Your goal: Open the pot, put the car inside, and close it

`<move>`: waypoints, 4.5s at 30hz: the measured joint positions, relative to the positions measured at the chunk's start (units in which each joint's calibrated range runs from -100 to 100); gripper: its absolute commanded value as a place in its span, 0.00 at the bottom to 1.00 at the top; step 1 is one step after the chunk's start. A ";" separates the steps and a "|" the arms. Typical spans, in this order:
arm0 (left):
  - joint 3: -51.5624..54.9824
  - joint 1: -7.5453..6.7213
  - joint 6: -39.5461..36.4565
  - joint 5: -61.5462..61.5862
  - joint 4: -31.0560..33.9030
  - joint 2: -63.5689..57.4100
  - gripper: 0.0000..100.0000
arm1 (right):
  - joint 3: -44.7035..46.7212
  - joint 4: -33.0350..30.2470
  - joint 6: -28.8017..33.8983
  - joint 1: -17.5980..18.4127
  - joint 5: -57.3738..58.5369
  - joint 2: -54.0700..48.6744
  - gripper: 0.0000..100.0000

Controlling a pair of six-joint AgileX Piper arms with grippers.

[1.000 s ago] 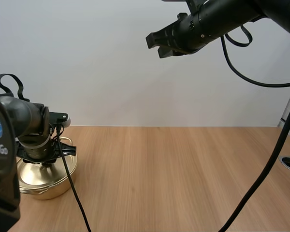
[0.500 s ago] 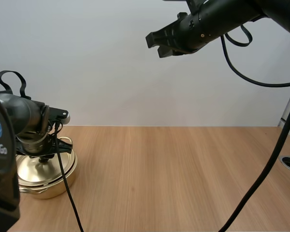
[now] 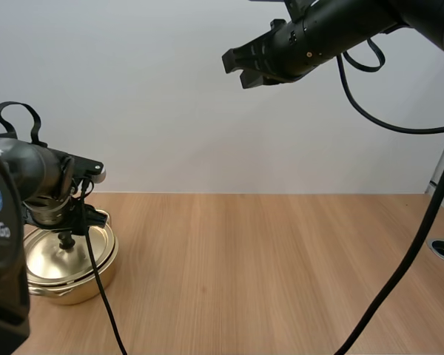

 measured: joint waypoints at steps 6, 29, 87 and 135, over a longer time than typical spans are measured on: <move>-1.46 0.00 1.52 1.04 -1.57 -2.80 0.99 | 0.00 0.10 0.00 0.00 0.06 0.00 0.00; -23.43 -0.19 8.39 15.80 -5.89 -12.03 0.00 | 0.00 -14.91 9.66 0.00 7.09 -0.67 0.00; 40.16 -16.08 -23.76 -25.42 1.41 -77.70 0.00 | 89.84 -48.58 37.24 -0.72 -77.38 -43.60 0.00; 44.54 -11.26 2.40 -12.85 -29.99 -77.70 0.00 | 91.22 -32.82 37.24 -6.27 -55.82 -63.57 0.00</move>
